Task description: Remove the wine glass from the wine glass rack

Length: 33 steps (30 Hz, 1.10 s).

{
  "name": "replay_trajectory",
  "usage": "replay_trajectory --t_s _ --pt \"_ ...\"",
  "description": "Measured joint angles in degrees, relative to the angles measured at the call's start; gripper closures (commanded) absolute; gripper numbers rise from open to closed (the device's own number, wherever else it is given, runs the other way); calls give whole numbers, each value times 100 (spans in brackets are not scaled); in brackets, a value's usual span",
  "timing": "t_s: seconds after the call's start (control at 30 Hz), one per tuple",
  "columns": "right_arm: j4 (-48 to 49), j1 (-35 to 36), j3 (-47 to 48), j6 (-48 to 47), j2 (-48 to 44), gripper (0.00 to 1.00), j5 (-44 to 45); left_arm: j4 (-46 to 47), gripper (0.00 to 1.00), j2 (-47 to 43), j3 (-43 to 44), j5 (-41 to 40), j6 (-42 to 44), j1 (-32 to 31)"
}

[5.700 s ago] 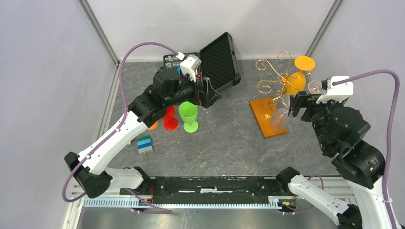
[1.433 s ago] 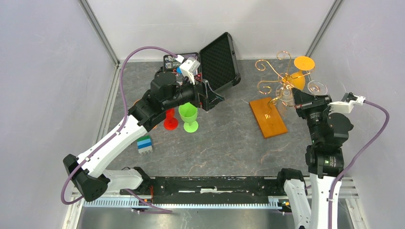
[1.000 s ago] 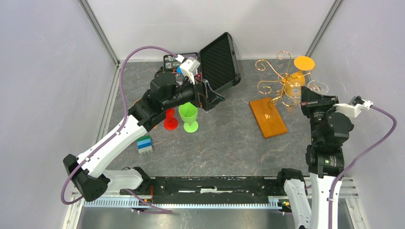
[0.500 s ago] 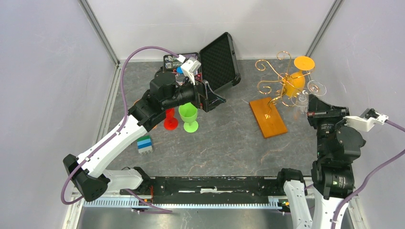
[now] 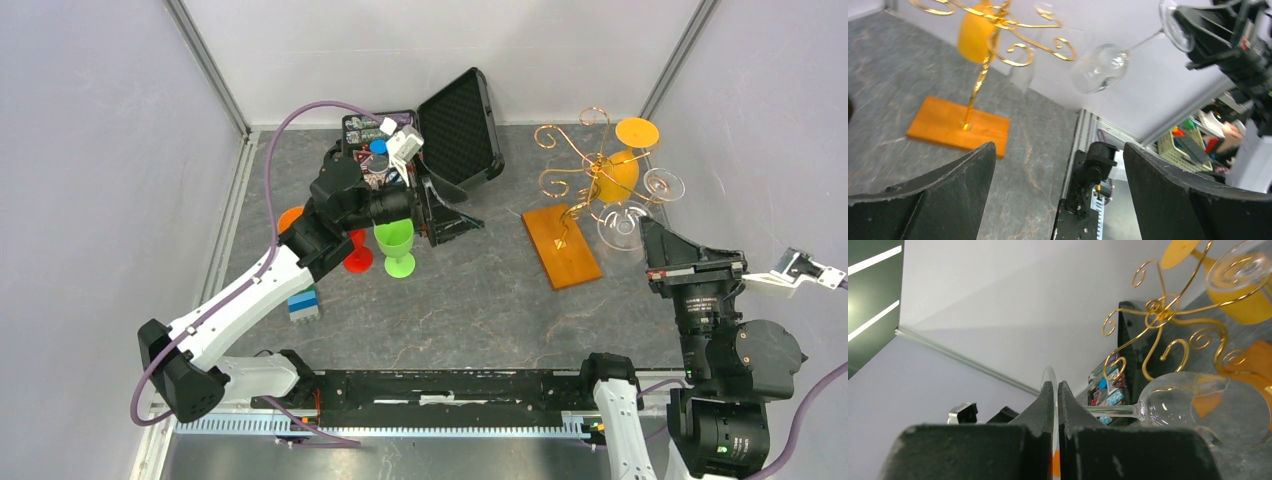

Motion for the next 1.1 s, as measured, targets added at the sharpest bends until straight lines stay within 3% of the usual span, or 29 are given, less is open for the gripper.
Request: replay_trajectory --t_s 0.2,0.37,0.53,0.63,0.97,1.1 --pt "190 -160 -190 551 -68 100 -911 1075 1 2 -297 658 605 -603" --pt "501 -358 -450 1038 -79 100 -1622 1462 4 35 -282 872 1915 -1495" --pt "793 -387 -498 1386 -79 100 -1974 1526 6 284 -181 859 3346 -1947" --pt "931 -391 -498 1532 -79 100 -2118 1547 17 575 -46 767 4094 -2131" --pt "1141 -391 -498 1679 -81 100 -2251 2481 36 1622 664 503 3932 -2295" --pt "1237 -415 -533 1670 -79 100 -2155 2649 37 1873 903 306 3799 -2321"
